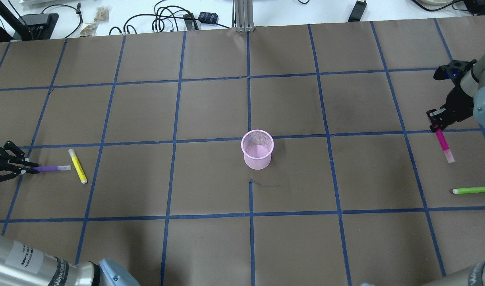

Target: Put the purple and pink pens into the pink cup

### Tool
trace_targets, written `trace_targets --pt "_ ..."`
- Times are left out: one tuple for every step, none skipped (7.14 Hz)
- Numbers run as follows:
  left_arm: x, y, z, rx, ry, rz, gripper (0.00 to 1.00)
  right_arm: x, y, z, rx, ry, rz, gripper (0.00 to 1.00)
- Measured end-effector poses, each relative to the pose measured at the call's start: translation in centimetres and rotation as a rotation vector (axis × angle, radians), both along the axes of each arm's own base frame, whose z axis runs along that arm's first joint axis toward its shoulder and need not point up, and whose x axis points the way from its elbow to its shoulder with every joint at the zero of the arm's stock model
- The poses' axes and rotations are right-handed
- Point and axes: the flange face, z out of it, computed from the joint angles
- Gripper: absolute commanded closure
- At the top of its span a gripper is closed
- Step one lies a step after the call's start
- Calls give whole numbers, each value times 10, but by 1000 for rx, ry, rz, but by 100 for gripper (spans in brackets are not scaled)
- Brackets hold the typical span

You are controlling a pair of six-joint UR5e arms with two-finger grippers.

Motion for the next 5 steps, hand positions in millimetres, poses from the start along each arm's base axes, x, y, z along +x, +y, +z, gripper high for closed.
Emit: trace_targets --pt "0 0 3 0 -6 -1 100 38 -4 27 -70 -41 46 100" --pt "1 0 9 0 -16 1 100 82 -5 53 -144 -95 103 100" --pt "1 1 16 0 -27 6 100 128 -2 73 -203 -147 164 100" --pt "1 1 28 -2 -44 12 100 179 7 90 -266 -195 195 100" --pt "1 0 45 -2 -69 27 100 234 19 101 -348 -226 191 100"
